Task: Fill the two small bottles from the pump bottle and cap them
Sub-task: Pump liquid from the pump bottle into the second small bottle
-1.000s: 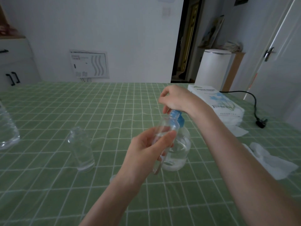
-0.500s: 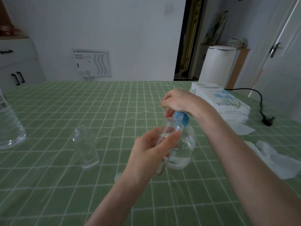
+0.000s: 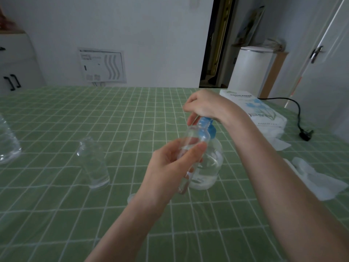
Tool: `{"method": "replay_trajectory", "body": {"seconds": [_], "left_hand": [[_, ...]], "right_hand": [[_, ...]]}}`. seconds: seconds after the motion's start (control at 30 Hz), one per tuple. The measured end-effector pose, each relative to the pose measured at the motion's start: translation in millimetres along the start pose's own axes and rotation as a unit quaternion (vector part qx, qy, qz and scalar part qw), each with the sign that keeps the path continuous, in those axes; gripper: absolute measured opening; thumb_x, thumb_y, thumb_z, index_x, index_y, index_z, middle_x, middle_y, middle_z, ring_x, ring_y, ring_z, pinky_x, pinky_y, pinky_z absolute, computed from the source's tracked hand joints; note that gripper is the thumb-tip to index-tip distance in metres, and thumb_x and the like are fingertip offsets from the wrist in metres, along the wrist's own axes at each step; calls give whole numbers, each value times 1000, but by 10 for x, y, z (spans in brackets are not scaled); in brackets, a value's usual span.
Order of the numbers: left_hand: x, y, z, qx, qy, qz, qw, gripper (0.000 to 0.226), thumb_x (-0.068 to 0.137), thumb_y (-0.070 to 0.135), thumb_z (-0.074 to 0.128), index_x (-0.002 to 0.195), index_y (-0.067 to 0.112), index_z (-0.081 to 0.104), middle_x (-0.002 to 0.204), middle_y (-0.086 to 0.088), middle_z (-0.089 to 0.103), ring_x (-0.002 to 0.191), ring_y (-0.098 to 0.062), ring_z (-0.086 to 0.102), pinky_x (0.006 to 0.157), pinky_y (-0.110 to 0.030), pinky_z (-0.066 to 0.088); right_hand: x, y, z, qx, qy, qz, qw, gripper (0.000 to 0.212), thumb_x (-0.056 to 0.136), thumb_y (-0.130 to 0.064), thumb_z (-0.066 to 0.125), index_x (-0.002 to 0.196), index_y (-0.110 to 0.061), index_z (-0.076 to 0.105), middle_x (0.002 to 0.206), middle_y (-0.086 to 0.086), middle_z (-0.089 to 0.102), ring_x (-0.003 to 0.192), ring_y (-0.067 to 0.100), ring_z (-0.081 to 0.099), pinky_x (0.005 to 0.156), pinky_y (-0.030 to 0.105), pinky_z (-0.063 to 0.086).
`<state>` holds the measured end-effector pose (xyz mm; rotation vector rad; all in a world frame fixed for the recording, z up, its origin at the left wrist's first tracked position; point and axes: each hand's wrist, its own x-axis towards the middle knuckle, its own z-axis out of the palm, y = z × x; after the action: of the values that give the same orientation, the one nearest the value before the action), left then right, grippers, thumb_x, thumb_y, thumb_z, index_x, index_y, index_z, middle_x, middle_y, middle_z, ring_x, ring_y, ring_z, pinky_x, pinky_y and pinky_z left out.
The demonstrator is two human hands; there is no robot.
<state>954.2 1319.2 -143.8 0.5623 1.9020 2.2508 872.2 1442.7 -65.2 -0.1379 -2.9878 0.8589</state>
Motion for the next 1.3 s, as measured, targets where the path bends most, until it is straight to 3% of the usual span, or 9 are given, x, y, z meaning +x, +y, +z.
{"method": "replay_trajectory", "body": {"seconds": [0.17,0.3,0.43,0.67,0.83,1.0,1.3], "left_hand": [[-9,-9,-9,-2,-3,-3,1000,30,65,47,61,82,25,69,65,12,70,53,6,61,44,-5,40],[-16,-15,-9,-5,-10,0,1000,31,67,42,61,89,22,69,67,12,71,55,4,62,51,-7,44],[-18,-7,-8,1,-9,6,1000,33,65,45,60,89,24,68,67,14,71,53,6,61,45,-5,40],[-3,18,-11,4,-8,12,1000,37,66,46,61,94,23,68,68,13,71,56,5,62,48,-6,44],[-1,23,7,6,2,8,1000,35,65,45,61,91,24,69,65,13,70,54,6,60,48,-6,43],[-23,4,-6,17,4,-1,1000,34,64,47,60,88,25,69,66,12,70,52,7,59,42,-4,38],[-18,-1,1,16,5,3,1000,40,65,45,60,96,20,69,66,12,70,53,6,60,45,-6,41]], "right_hand": [[9,41,46,1,-14,13,1000,31,93,-18,54,116,1,62,106,19,71,103,33,66,98,44,47],[11,57,63,13,-19,13,1000,33,93,-19,54,117,2,61,106,19,71,103,33,66,99,44,46],[4,54,63,19,-6,1,1000,28,94,-19,52,113,-2,62,101,16,72,98,31,68,96,43,49],[-7,4,-51,27,13,-31,999,19,93,-22,55,108,-13,63,89,6,74,90,21,69,85,35,50],[20,7,-5,29,-2,-16,999,31,94,-19,54,116,1,61,97,15,74,100,34,68,95,46,50],[43,74,65,24,-20,6,999,28,94,-15,52,113,2,63,102,19,72,100,34,67,98,45,48],[10,48,41,45,7,-5,999,33,93,-18,53,117,3,61,99,16,74,100,35,68,94,44,50]]}}
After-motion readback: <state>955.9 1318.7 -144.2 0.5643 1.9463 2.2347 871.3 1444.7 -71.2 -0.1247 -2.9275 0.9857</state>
